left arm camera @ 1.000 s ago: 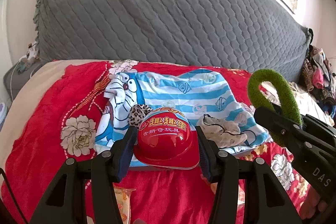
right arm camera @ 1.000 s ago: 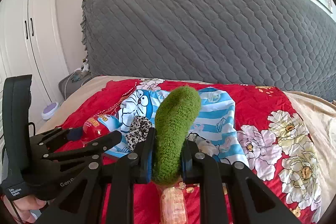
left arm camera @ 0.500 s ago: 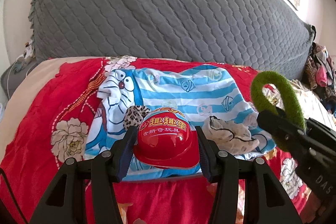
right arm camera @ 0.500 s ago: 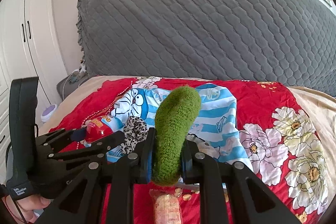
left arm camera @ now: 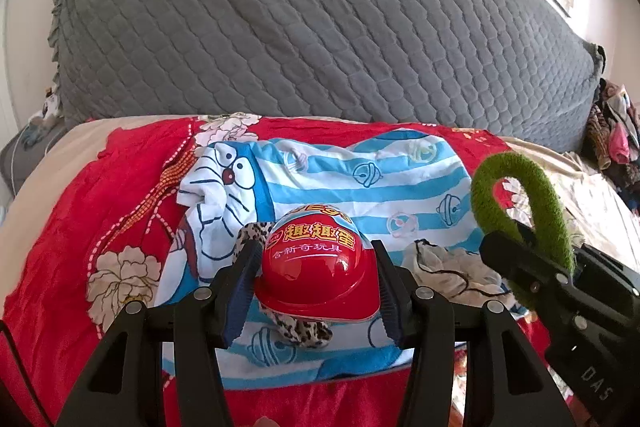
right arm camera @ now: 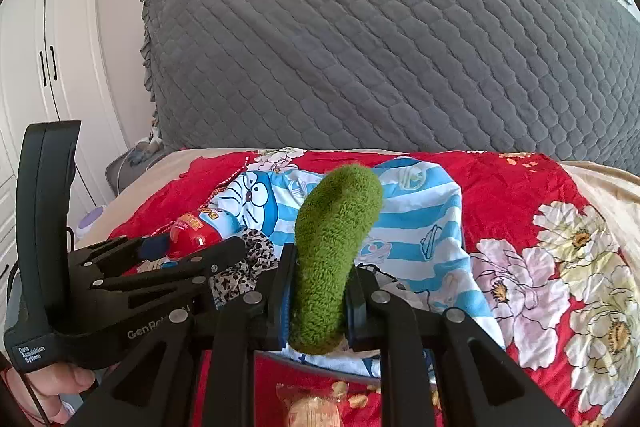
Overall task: Organize objects
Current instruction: 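Lift the red egg and green ring and carry both toward the gray tray, then lower the red egg onto the shirt while the right tool lowers the green ring beside it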
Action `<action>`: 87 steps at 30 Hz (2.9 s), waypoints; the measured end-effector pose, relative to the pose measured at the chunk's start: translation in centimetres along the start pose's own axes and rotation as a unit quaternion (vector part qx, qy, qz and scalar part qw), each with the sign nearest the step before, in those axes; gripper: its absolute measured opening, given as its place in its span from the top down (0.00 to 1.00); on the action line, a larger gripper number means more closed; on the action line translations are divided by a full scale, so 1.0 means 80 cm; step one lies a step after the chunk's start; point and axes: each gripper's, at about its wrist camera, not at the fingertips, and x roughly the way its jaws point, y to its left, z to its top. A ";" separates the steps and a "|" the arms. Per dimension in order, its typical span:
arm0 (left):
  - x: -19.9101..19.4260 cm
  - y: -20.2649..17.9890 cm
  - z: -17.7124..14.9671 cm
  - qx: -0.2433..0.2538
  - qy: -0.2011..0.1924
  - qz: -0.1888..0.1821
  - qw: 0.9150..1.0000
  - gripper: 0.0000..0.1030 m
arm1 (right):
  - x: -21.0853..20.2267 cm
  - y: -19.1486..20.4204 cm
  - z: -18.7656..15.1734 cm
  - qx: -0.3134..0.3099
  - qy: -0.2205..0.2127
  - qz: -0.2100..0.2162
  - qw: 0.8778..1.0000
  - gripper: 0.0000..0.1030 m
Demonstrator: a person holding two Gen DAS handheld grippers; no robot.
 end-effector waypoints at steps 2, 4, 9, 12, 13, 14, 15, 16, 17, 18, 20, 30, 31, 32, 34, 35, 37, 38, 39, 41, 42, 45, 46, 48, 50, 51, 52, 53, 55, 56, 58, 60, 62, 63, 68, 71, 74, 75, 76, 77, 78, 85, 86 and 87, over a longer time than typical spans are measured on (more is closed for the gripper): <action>0.007 0.001 0.001 0.000 0.002 0.000 1.000 0.46 | 0.007 -0.002 -0.002 0.001 0.000 0.001 1.000 0.81; 0.009 0.000 0.001 0.001 0.003 0.001 1.000 0.46 | 0.014 -0.004 -0.004 0.004 -0.001 0.003 1.000 0.81; 0.027 0.000 0.003 0.005 0.005 0.005 1.000 0.46 | 0.025 -0.012 -0.006 0.010 -0.008 0.004 1.000 0.81; 0.037 -0.002 0.003 0.008 0.008 0.008 1.000 0.46 | 0.031 -0.018 -0.007 0.012 -0.010 0.001 1.000 0.81; 0.040 -0.002 0.003 0.007 0.009 0.007 1.000 0.46 | 0.033 -0.020 -0.007 0.014 -0.010 0.001 1.000 0.81; 0.044 -0.003 0.002 0.008 0.011 0.007 1.000 0.46 | 0.035 -0.022 -0.008 0.015 -0.008 0.001 1.000 0.81; 0.045 -0.004 0.002 0.009 0.010 0.008 1.000 0.46 | 0.036 -0.023 -0.008 0.015 -0.008 0.002 1.000 0.81; 0.047 -0.005 0.002 0.010 0.010 0.008 1.000 0.46 | 0.038 -0.025 -0.009 0.016 -0.008 0.003 1.000 0.81; 0.049 -0.005 0.001 0.010 0.010 0.008 1.000 0.46 | 0.039 -0.027 -0.010 0.017 -0.008 0.002 1.000 0.81; 0.052 -0.006 0.001 0.009 0.010 0.008 1.000 0.46 | 0.040 -0.030 -0.010 0.018 -0.008 0.003 1.000 0.81; 0.054 -0.007 0.002 0.007 0.012 0.006 1.000 0.46 | 0.042 -0.035 -0.010 0.024 -0.007 0.004 1.000 0.81; 0.071 -0.026 0.004 0.016 0.018 0.003 1.000 0.46 | 0.064 -0.055 -0.022 0.035 0.024 0.001 0.999 0.81; 0.072 -0.027 0.004 0.017 0.017 0.003 1.000 0.46 | 0.065 -0.056 -0.022 0.036 0.024 0.001 0.999 0.81; 0.073 -0.029 0.003 0.018 0.018 0.002 1.000 0.46 | 0.065 -0.057 -0.022 0.037 0.023 0.001 0.999 0.81; 0.075 -0.030 0.002 0.019 0.020 0.002 1.000 0.46 | 0.066 -0.058 -0.023 0.038 0.024 0.000 0.999 0.81; 0.077 -0.031 0.000 0.019 0.023 0.003 1.000 0.46 | 0.067 -0.058 -0.024 0.039 0.025 0.000 0.999 0.81; 0.079 -0.032 -0.002 0.019 0.025 0.001 1.000 0.46 | 0.068 -0.058 -0.024 0.040 0.026 0.001 0.999 0.81; 0.079 -0.033 -0.003 0.020 0.025 0.002 0.999 0.46 | 0.068 -0.058 -0.024 0.039 0.026 0.001 0.999 0.81; 0.080 -0.034 -0.004 0.021 0.025 0.002 0.999 0.46 | 0.068 -0.058 -0.024 0.039 0.026 0.001 0.999 0.81; 0.082 -0.035 -0.005 0.022 0.028 0.000 0.999 0.46 | 0.068 -0.058 -0.024 0.038 0.024 0.002 0.999 0.81; 0.084 -0.036 -0.006 0.023 0.029 0.001 0.999 0.46 | 0.069 -0.058 -0.024 0.038 0.024 0.002 0.999 0.81; 0.089 -0.037 -0.008 0.023 0.033 0.002 0.999 0.46 | 0.070 -0.058 -0.025 0.037 0.025 0.002 0.999 0.81; 0.090 -0.037 -0.009 0.023 0.035 0.002 0.999 0.46 | 0.070 -0.058 -0.025 0.038 0.026 0.001 0.999 0.81; 0.092 -0.037 -0.011 0.025 0.035 0.004 0.999 0.46 | 0.070 -0.059 -0.025 0.038 0.026 0.002 0.999 0.81; 0.093 -0.037 -0.012 0.024 0.037 0.004 0.999 0.46 | 0.070 -0.059 -0.025 0.039 0.030 0.001 0.999 0.81; 0.094 -0.037 -0.013 0.024 0.037 0.005 0.999 0.46 | 0.071 -0.059 -0.026 0.040 0.030 0.002 0.999 0.81; 0.095 -0.037 -0.013 0.024 0.037 0.005 0.999 0.46 | 0.071 -0.060 -0.026 0.041 0.031 0.002 0.999 0.81; 0.096 -0.036 -0.013 0.024 0.038 0.005 0.999 0.46 | 0.071 -0.060 -0.026 0.041 0.033 0.003 0.999 0.81; 0.097 -0.035 -0.014 0.024 0.039 0.007 0.999 0.46 | 0.072 -0.060 -0.026 0.041 0.035 0.003 0.999 0.81; 0.097 -0.035 -0.014 0.024 0.040 0.007 0.999 0.46 | 0.072 -0.060 -0.026 0.041 0.037 0.003 0.998 0.81; 0.098 -0.035 -0.015 0.026 0.041 0.009 0.999 0.46 | 0.073 -0.061 -0.027 0.041 0.039 0.003 0.998 0.81; 0.098 -0.035 -0.016 0.026 0.042 0.011 0.999 0.46 | 0.074 -0.061 -0.026 0.042 0.042 0.003 0.998 0.81; 0.099 -0.033 -0.016 0.025 0.043 0.010 0.999 0.46 | 0.074 -0.062 -0.027 0.043 0.044 0.003 0.998 0.80; 0.099 -0.033 -0.017 0.024 0.043 0.010 0.999 0.46 | 0.075 -0.062 -0.027 0.042 0.047 0.003 0.998 0.80; 0.099 -0.031 -0.018 0.024 0.045 0.013 0.999 0.46 | 0.076 -0.062 -0.028 0.042 0.049 0.004 0.998 0.80; 0.098 -0.031 -0.018 0.024 0.044 0.016 0.999 0.45 | 0.076 -0.062 -0.028 0.042 0.050 0.003 0.998 0.80; 0.096 -0.026 -0.018 0.016 0.045 0.013 0.999 0.43 | 0.076 -0.063 -0.028 0.043 0.051 0.005 0.998 0.80; 0.095 -0.025 -0.017 0.014 0.045 0.013 0.999 0.43 | 0.076 -0.063 -0.028 0.043 0.051 0.005 0.998 0.80; 0.095 -0.024 -0.017 0.013 0.045 0.013 0.999 0.43 | 0.076 -0.063 -0.028 0.043 0.052 0.005 0.998 0.80; 0.095 -0.024 -0.017 0.012 0.046 0.013 0.999 0.42 | 0.075 -0.063 -0.028 0.043 0.051 0.006 0.998 0.80; 0.094 -0.024 -0.017 0.012 0.046 0.013 0.999 0.42 | 0.075 -0.062 -0.028 0.043 0.050 0.006 0.998 0.80; 0.092 -0.023 -0.017 0.011 0.048 0.009 0.999 0.39 | 0.076 -0.063 -0.028 0.044 0.051 0.004 0.998 0.80; 0.091 -0.023 -0.017 0.010 0.048 0.008 0.999 0.38 | 0.076 -0.063 -0.028 0.045 0.052 0.005 0.998 0.80; 0.090 -0.023 -0.017 0.010 0.049 0.007 0.999 0.38 | 0.076 -0.063 -0.028 0.045 0.052 0.005 0.998 0.80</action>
